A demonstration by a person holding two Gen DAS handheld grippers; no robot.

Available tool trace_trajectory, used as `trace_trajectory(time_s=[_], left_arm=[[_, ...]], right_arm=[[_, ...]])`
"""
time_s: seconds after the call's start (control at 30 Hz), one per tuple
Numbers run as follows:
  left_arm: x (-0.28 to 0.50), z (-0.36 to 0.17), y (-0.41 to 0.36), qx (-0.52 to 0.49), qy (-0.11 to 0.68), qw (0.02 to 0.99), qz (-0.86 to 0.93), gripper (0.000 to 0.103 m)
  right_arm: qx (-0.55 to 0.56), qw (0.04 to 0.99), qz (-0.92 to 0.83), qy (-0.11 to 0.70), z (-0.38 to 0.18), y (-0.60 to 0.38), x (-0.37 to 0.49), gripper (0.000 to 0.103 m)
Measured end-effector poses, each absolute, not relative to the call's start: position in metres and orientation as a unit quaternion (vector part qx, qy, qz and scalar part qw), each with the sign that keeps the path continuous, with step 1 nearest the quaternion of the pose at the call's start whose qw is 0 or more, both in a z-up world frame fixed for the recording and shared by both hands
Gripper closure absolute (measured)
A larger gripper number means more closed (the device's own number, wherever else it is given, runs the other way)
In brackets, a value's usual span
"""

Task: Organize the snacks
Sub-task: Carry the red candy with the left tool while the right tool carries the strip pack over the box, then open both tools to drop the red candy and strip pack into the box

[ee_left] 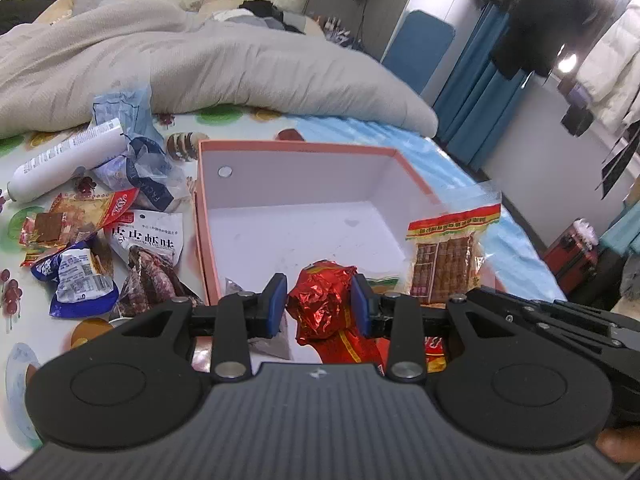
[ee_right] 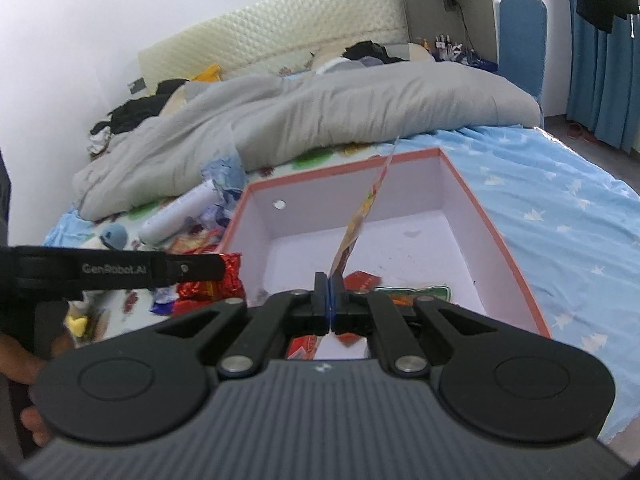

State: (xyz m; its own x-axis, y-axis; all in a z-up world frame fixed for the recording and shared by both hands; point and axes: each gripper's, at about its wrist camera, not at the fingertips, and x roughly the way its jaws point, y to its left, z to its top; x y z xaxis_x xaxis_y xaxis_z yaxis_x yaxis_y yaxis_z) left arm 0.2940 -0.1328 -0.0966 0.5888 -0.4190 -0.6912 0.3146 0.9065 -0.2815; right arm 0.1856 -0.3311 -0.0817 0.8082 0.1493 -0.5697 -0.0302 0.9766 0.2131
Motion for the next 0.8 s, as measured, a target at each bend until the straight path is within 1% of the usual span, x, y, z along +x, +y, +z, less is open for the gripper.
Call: trace_trajectory(time_s=[0.17, 0.33, 0.4, 0.43, 0.47, 0.5, 0.53, 0.63, 0.8], left_arm=[[0.312, -0.112, -0.139, -0.051, 0.422, 0.883, -0.199, 0.063], [0.312, -0.118, -0.139, -0.053, 0.428, 0.879, -0.203, 0.062], [0.311, -0.118, -0.139, -0.052, 0.427, 0.88, -0.199, 0.05], [0.31, -0.117, -0.138, -0.055, 0.425, 0.881, -0.199, 0.046], [0.309, -0.116, -0.137, -0.058, 0.423, 0.882, -0.201, 0.039], [0.306, -0.114, -0.136, -0.062, 0.42, 0.883, -0.202, 0.034], [0.304, -0.112, -0.135, -0.063, 0.417, 0.884, -0.203, 0.033], [0.298, -0.106, -0.13, -0.065, 0.41, 0.888, -0.198, 0.032], [0.284, -0.101, -0.111, -0.075, 0.391, 0.903, -0.164, 0.032]], right_arm=[[0.102, 0.938, 0.045, 0.328, -0.099, -0.336, 0.203, 0.098], [0.103, 0.935, 0.046, 0.336, -0.106, -0.338, 0.207, 0.097], [0.097, 0.935, 0.038, 0.338, -0.106, -0.337, 0.207, 0.096], [0.095, 0.935, 0.035, 0.339, -0.107, -0.338, 0.206, 0.09], [0.097, 0.935, 0.035, 0.338, -0.107, -0.339, 0.205, 0.067], [0.102, 0.936, 0.036, 0.334, -0.106, -0.34, 0.203, 0.054], [0.107, 0.937, 0.037, 0.329, -0.106, -0.341, 0.2, 0.036], [0.107, 0.941, 0.039, 0.318, -0.103, -0.342, 0.194, 0.036], [0.078, 0.959, 0.007, 0.271, -0.091, -0.348, 0.178, 0.036]])
